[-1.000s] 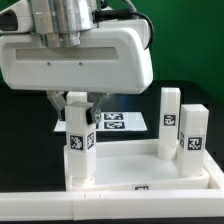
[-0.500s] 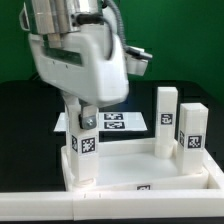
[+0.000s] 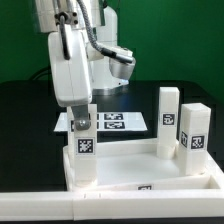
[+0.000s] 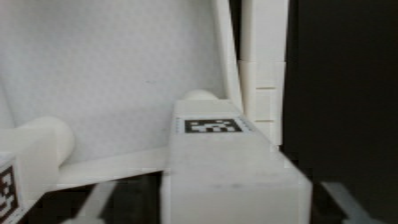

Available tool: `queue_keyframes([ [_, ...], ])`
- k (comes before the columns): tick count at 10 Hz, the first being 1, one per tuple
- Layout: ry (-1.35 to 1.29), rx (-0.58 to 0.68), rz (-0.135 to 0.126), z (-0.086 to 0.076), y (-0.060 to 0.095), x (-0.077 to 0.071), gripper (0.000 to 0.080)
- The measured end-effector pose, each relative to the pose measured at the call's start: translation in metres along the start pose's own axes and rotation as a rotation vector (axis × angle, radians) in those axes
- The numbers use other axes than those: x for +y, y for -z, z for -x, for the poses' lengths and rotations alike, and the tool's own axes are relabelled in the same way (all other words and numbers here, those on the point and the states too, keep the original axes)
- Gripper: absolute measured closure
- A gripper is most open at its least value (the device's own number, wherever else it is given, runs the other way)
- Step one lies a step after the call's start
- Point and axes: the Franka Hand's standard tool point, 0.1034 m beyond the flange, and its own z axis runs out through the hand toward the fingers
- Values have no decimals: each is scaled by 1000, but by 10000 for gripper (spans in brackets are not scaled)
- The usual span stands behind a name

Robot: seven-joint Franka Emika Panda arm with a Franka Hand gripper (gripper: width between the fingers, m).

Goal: Assemble desk

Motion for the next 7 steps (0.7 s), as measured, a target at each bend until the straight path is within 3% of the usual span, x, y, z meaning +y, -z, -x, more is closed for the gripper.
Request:
queue_keyframes([
  [1, 235, 0, -3, 2, 0, -1, 265],
  [2, 421, -3, -3, 5, -1, -1, 186],
  [5, 633, -4, -2, 5, -2, 0, 152],
  [7, 979, 28, 0, 6, 3, -5, 150],
])
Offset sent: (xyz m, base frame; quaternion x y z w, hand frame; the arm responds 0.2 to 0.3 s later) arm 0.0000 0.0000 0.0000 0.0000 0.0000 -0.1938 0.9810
